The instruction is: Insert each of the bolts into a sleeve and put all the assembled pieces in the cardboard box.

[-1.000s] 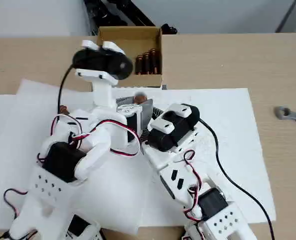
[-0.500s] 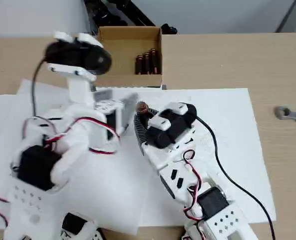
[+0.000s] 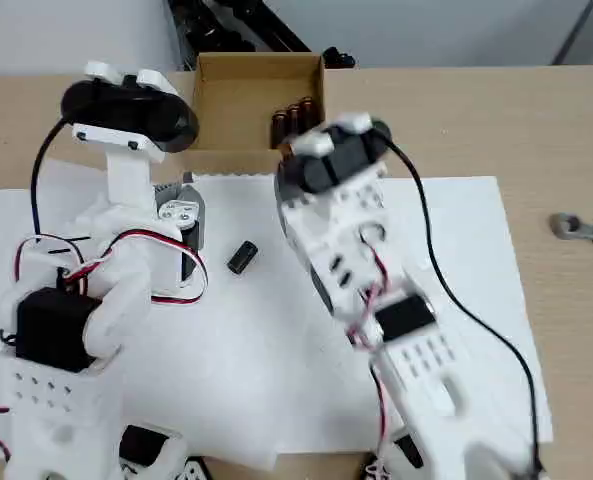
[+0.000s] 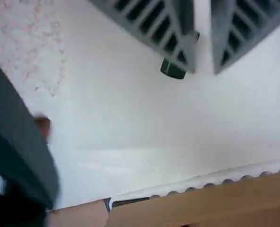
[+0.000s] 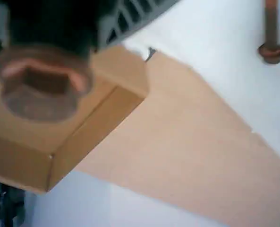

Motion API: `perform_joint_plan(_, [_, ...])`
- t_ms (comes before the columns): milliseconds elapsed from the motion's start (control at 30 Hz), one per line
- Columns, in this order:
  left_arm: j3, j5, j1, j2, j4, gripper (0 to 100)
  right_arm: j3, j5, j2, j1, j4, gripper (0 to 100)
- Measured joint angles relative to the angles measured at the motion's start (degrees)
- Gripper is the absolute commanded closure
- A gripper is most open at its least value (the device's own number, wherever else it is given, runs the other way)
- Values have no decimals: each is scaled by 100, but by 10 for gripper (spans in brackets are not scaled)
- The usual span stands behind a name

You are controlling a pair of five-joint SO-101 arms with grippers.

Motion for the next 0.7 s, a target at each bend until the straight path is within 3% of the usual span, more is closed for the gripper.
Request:
perform_joint_plan(167, [0, 0, 0, 0, 0, 994, -985, 0, 1943, -9, -712, 995])
perform_joint_plan(367, [0, 0, 0, 0, 229, 994, -2479, -440, 3912, 70, -853, 995])
perform_joint_plan(700, [0, 0, 0, 0, 527, 994, -4404, -905, 6022, 413, -862, 995])
